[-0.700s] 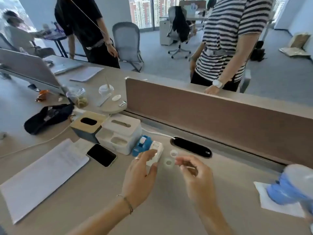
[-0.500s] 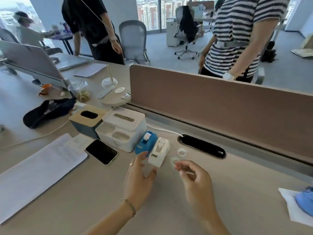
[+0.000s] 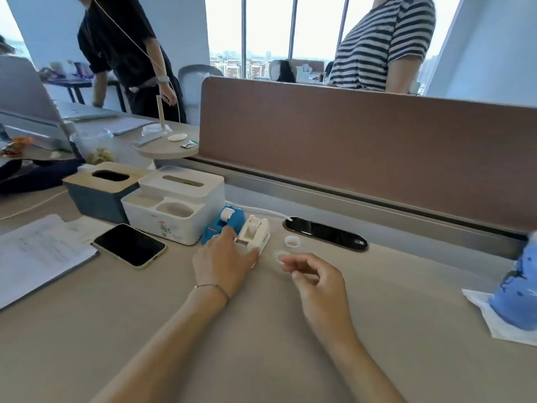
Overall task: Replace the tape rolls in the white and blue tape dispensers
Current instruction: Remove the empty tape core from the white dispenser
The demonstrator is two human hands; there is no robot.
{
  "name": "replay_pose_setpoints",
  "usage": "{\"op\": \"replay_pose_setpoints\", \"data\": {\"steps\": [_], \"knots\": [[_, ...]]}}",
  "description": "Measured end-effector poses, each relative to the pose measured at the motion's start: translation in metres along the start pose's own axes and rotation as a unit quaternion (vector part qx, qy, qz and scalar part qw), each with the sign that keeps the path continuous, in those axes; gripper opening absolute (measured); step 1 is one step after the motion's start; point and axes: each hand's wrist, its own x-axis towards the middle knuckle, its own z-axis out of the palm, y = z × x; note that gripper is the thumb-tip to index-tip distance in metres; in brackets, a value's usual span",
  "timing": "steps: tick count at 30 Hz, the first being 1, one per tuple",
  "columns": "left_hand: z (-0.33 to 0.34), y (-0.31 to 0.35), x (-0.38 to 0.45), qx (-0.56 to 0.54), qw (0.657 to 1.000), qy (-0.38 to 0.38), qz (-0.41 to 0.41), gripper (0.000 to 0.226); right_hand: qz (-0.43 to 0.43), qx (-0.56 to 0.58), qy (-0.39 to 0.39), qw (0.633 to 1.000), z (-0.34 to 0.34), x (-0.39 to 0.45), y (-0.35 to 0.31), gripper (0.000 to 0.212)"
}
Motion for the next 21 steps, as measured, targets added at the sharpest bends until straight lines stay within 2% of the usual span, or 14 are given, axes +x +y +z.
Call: {"op": "replay_pose_setpoints", "data": {"steps": [6, 10, 15, 18, 21], "knots": [[-0.013, -0.016, 0.015, -0.080, 0.995, -0.043, 0.027, 0.035, -0.031, -0.066, -0.015, 0.997, 0.008, -0.027, -0.011, 0.036], [-0.036, -0.013, 0.017, -0.092, 0.991, -0.061, 0.076, 0.032, -0.040, -0.095, -0.020, 0.995, 0.006, -0.035, -0.023, 0.034], [-0.059, -0.006, 0.018, -0.120, 0.977, -0.102, 0.145, 0.035, -0.074, -0.112, 0.007, 0.991, -0.016, -0.018, -0.033, 0.031], [-0.065, 0.007, 0.001, -0.147, 0.963, -0.139, 0.178, 0.036, -0.099, -0.159, 0.038, 0.982, -0.038, -0.010, -0.037, 0.028], [-0.061, 0.021, -0.023, -0.153, 0.947, -0.184, 0.213, 0.039, -0.130, -0.230, -0.002, 0.964, -0.055, -0.011, -0.035, 0.034]]}}
